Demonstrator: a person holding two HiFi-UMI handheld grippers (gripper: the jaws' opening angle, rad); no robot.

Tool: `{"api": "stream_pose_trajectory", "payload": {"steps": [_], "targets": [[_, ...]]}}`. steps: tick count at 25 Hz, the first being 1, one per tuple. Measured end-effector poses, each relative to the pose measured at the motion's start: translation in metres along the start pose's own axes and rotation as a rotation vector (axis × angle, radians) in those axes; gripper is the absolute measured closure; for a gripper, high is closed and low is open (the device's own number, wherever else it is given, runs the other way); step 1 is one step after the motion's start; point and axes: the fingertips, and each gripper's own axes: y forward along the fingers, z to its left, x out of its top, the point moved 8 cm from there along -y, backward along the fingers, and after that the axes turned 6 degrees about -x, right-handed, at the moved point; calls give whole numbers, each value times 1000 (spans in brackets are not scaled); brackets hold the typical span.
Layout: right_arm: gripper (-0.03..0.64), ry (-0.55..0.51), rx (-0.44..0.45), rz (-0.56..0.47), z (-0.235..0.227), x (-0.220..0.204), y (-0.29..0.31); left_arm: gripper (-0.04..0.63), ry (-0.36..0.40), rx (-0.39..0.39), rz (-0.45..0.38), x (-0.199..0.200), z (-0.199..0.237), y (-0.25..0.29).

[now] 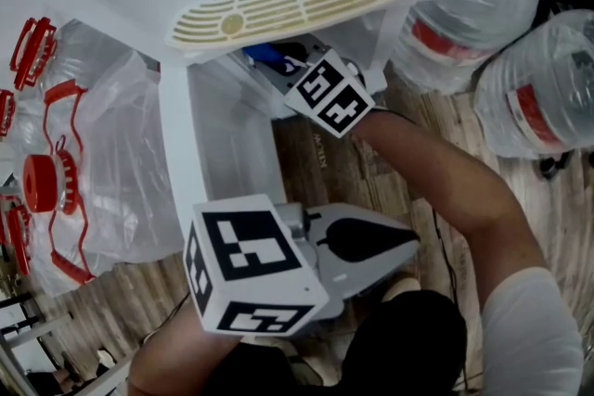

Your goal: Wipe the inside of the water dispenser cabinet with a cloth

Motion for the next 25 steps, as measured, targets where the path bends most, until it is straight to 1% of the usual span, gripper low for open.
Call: {"api": "stream_pose_trajectory", "payload": {"steps": [1,5,7,10,14,20,25], "targets": [[532,5,-10,-8,-2,1,-3,592,-2,1,1,0,0,0],[532,31,-100,-49,-27,17,-6,592,-3,0,5,0,0,1],[532,28,-122,-68,-36,27,-2,592,-1,-2,9,-1,1,1],[532,-9,-107,-78,-35,38,6,592,0,4,3,-1,1,0],[532,-61,-76,-94,-25,43,8,592,2,1,-9,1,1,0],[532,-118,-45,-132,-7,43,-10,592,-9,2,-5,1,0,1],[532,-130,-1,-167,8,48,-28,592,-3,-5,6,-1,0,1]]}}
